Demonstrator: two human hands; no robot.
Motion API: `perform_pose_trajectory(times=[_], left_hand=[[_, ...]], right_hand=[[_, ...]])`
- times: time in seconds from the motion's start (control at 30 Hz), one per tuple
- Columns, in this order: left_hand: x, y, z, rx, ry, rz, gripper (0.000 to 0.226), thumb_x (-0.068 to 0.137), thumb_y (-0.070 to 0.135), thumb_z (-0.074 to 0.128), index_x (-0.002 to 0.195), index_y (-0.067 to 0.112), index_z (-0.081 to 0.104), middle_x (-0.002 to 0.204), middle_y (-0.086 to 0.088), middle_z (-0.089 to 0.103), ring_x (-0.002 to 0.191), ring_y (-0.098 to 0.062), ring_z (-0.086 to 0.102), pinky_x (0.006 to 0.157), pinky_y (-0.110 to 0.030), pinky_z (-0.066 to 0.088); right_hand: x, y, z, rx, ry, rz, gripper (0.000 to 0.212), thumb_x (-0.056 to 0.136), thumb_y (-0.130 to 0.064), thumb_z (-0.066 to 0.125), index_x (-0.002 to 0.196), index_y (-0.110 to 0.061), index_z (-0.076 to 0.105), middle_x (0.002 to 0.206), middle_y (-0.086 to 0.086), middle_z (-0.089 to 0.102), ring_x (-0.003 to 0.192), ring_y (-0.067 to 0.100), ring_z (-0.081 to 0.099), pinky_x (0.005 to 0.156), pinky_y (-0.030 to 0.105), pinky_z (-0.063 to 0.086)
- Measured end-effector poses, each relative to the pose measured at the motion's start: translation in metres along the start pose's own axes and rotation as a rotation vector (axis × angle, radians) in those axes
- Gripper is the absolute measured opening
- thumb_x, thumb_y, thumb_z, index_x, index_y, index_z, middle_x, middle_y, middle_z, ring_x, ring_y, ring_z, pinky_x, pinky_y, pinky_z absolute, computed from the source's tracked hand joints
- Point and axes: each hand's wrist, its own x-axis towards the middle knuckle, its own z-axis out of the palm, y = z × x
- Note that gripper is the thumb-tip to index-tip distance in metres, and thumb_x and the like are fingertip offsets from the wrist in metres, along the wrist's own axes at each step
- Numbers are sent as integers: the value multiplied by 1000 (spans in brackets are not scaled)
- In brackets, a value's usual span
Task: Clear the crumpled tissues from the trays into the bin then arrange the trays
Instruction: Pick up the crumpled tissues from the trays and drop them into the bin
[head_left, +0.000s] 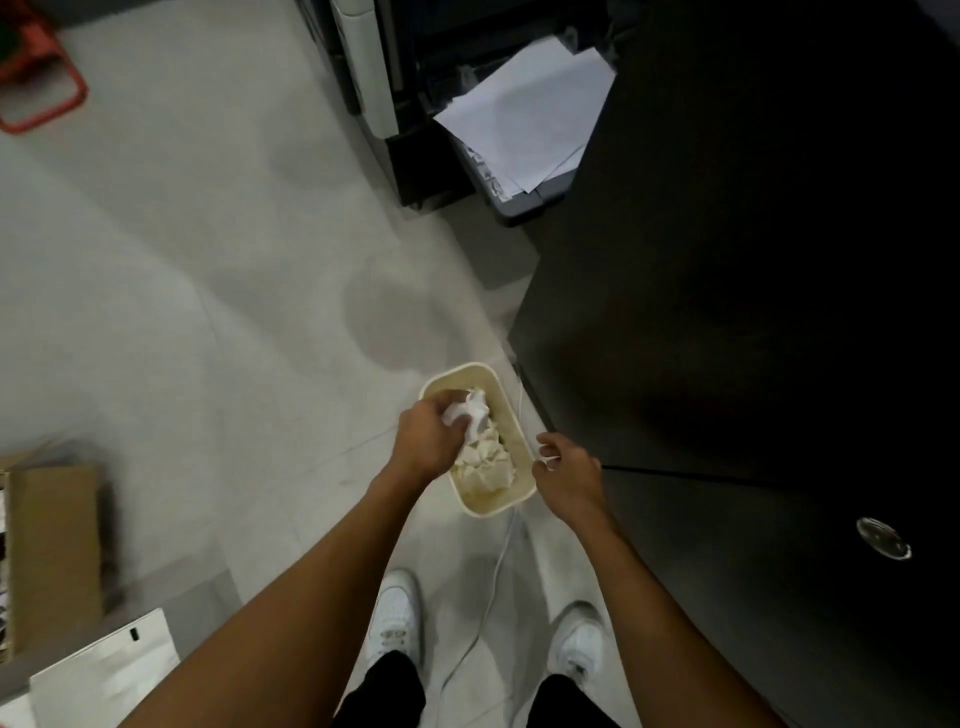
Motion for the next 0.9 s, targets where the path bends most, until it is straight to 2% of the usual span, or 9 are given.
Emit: perform_pose_trajectory(times=[0.07, 0.13, 0.27, 0.4, 0.53, 0.63, 0.7, 0.8, 0.9], left_hand=[[5, -7, 12, 178, -204, -44, 53, 98, 30, 62, 149, 24, 50, 139, -10, 62, 126, -32, 59, 98, -27, 44], [4, -11, 22, 285, -264, -96, 60, 97, 31, 60, 154, 22, 42, 145, -14, 56, 132, -35, 53, 106, -35, 42], [-10, -9, 19, 214, -146, -94, 46, 97, 25, 59, 142, 18, 55, 136, -10, 63, 125, -29, 59, 101, -31, 44], [-30, 8, -1, 162, -121, -69, 32, 97, 20, 57, 127, 17, 67, 123, -4, 71, 117, -24, 64, 95, -24, 42], [-58, 39, -26, 103, -85, -37, 30, 96, 18, 54, 120, 21, 71, 117, -1, 74, 107, -22, 68, 88, -20, 43], [-83, 70, -48, 57, -71, 3, 27, 98, 18, 56, 121, 19, 71, 119, -1, 73, 103, -19, 69, 85, -18, 42], [-101, 92, -63, 21, -50, 36, 27, 99, 18, 58, 122, 17, 71, 119, -2, 73, 103, -17, 68, 85, -19, 42], [-126, 126, -87, -24, -20, 102, 23, 98, 17, 60, 118, 18, 72, 113, 0, 73, 94, -11, 65, 84, -20, 46], [-147, 160, -110, -90, -15, 158, 20, 99, 18, 61, 115, 20, 72, 106, 0, 72, 98, -17, 68, 84, -25, 51]], right_hand=[[-1, 0, -3, 22, 9, -10, 42, 93, -10, 64, 133, -22, 62, 121, -1, 66, 109, 16, 63, 89, 21, 43], [-3, 0, -8, 28, 19, -17, 42, 94, -9, 64, 134, -21, 61, 122, -1, 65, 108, 14, 61, 88, 20, 42], [-14, -4, -18, 56, 38, -44, 42, 94, -8, 63, 134, -20, 61, 124, 1, 66, 110, 17, 63, 88, 21, 44], [-36, -20, -31, 83, 41, -71, 42, 93, -8, 64, 133, -19, 62, 124, 2, 67, 108, 17, 66, 86, 20, 44], [-69, -44, -51, 127, 37, -75, 41, 94, -9, 63, 133, -20, 62, 124, 0, 66, 111, 17, 65, 85, 21, 48], [-100, -68, -74, 159, 68, -102, 39, 94, -8, 62, 132, -20, 63, 121, 0, 67, 111, 17, 65, 80, 14, 48], [-122, -86, -90, 170, 95, -127, 38, 94, -9, 62, 131, -20, 63, 119, -1, 67, 111, 16, 64, 85, 15, 48], [-154, -114, -118, 207, 146, -149, 37, 94, -11, 62, 127, -26, 65, 112, -10, 67, 113, 15, 62, 100, 28, 51], [-189, -142, -145, 245, 207, -201, 37, 93, -10, 62, 127, -21, 66, 109, -8, 69, 109, 13, 64, 103, 33, 52]])
